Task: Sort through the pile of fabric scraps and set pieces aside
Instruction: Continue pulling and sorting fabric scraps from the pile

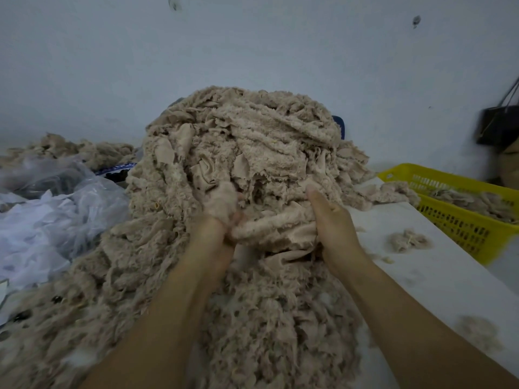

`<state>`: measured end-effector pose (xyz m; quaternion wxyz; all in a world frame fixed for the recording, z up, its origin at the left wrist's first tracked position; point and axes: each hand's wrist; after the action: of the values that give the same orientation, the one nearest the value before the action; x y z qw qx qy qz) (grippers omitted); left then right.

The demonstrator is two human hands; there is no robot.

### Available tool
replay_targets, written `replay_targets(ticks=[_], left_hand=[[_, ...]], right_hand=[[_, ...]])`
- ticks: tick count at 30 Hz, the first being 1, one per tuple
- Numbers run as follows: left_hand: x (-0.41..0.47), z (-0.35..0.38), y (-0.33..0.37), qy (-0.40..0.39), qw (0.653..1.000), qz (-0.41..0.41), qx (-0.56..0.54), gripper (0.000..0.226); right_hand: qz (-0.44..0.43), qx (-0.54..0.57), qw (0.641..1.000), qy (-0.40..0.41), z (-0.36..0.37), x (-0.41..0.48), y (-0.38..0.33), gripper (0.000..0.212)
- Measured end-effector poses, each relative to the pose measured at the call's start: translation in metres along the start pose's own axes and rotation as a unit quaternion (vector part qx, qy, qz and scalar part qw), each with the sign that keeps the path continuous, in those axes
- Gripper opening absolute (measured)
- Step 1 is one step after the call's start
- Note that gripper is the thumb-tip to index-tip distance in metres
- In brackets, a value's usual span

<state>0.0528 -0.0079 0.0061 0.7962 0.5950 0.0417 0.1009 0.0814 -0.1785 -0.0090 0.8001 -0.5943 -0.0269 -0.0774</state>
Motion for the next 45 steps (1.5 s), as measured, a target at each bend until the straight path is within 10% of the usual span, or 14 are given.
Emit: replay_targets(ticks=[3, 6, 12, 18, 26, 30, 36, 41, 45], left_hand=[[-0.008, 0.009, -0.01, -0.076, 0.92, 0.089, 0.373, 0.018], [-0.013, 0.013, -0.022, -0.146, 0.882, 0.134, 0.427, 0.022], [-0.012, 0.005, -0.005, -0.067, 0.995, -0.017, 0.076, 0.028], [-0.013, 0.001, 0.004, -0.127, 0.976, -0.096, -0.149, 0.052], [0.0, -0.009, 0.001, -0.041, 0.963, -0.112, -0.241, 0.018], [0.006, -0.009, -0.012, 0.014, 0.989, -0.076, 0.127, 0.027], [-0.004, 0.007, -0.027, -0.125, 0.864, 0.109, 0.475, 0.028], [-0.008, -0.006, -0.002, -0.153, 0.98, 0.017, 0.126, 0.019], [0.0, -0.021, 0.006, -0.131, 0.985, -0.038, -0.107, 0.029]], right_hand=[[-0.055, -0.034, 0.997, -0.047, 0.003, -0.004, 0.002, 0.061], [-0.083, -0.071, 0.991, -0.075, 0.005, -0.007, 0.004, 0.057], [-0.112, -0.273, 0.925, -0.241, 0.001, -0.008, 0.014, 0.032], [-0.098, -0.325, 0.933, -0.119, -0.008, -0.001, 0.012, 0.018], [-0.064, -0.161, 0.984, -0.049, -0.015, 0.006, 0.01, 0.009], [-0.052, -0.149, 0.985, -0.072, -0.013, 0.005, 0.014, 0.014], [-0.118, -0.206, 0.969, -0.074, -0.012, 0.008, 0.018, 0.018], [-0.095, -0.268, 0.959, 0.001, -0.025, 0.017, 0.024, 0.025], [0.014, -0.263, 0.963, 0.06, -0.045, 0.027, 0.018, 0.037]])
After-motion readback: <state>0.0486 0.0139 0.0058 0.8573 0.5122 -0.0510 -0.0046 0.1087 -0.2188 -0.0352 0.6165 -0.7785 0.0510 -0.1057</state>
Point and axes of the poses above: each hand's wrist, its own x-axis towards the middle knuckle, its own z-axis out of the palm, y = z × x, and after that the axes turned 12 degrees about x, right-handed
